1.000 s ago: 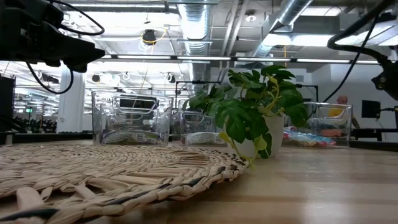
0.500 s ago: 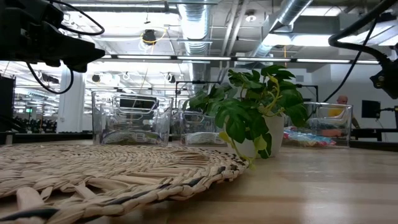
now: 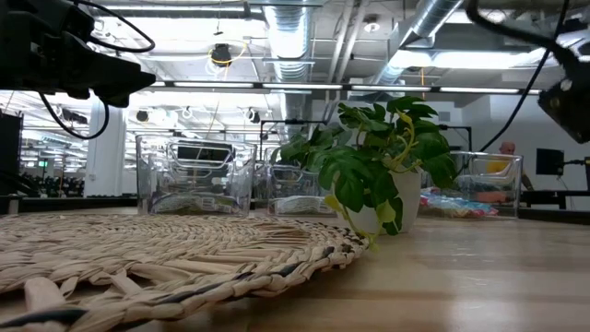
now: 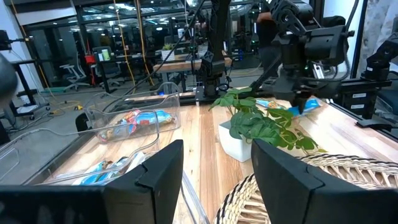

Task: Pick and place Granola Bars by type
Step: Put the yellow granola bar into the middle transparent bin

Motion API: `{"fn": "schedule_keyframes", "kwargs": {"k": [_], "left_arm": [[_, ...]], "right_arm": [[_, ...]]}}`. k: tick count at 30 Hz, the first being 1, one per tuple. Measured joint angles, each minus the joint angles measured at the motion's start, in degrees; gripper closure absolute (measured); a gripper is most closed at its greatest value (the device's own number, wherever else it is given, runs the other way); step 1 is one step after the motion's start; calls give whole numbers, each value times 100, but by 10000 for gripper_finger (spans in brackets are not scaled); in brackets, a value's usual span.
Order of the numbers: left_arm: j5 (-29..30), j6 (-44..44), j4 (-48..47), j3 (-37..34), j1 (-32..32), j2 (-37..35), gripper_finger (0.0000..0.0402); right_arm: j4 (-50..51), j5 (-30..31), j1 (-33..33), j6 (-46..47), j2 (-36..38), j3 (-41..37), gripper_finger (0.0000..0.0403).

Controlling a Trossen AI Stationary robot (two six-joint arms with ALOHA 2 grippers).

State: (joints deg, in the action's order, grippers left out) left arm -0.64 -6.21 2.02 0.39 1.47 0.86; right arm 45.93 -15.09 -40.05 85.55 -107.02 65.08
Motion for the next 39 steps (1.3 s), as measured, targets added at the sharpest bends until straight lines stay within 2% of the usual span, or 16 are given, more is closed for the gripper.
{"fn": "schedule_keyframes", "kwargs": {"k": [11, 19, 32, 39], "left_arm": [[0, -1, 0, 0, 0, -1, 219], [0, 0, 0, 0, 0, 0, 219], [0, 1, 0, -1, -1, 0, 219], [0, 1, 0, 1, 1, 0, 219]], "right_arm": [[-1405, 182, 51, -2230, -13, -11, 393], [-2815, 236, 360, -4040, -15, -13, 395], [-5357, -67, 1700, -6405, -15, -5, 395], [-5500, -103, 2605, -7250, -15, 614, 394]]}}
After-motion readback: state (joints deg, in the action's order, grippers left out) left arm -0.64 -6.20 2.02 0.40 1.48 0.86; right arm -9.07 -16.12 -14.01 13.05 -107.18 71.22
